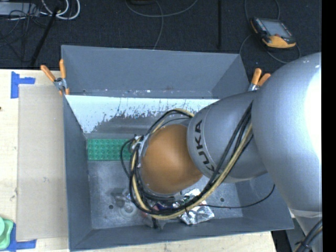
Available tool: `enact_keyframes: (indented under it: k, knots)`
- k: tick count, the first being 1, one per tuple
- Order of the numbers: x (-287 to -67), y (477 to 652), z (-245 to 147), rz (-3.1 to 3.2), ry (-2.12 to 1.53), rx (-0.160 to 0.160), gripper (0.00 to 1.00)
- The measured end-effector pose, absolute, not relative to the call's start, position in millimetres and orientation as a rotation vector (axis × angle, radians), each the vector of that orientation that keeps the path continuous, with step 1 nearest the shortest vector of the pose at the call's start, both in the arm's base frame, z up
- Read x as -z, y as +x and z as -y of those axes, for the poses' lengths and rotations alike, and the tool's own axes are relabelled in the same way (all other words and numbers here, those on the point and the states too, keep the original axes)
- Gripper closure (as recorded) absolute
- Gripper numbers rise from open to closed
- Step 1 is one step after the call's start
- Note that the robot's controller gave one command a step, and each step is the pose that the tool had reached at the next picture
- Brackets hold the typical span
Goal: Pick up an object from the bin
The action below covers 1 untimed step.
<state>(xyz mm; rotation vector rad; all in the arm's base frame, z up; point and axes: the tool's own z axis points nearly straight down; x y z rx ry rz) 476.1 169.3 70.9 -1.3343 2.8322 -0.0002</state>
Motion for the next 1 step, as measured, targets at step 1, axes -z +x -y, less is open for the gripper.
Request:
enact_keyframes:
  k: [1]
  knots:
    - [-70.7,486.3,-111.1,-2.980,-0.980,-0.001,0.00]
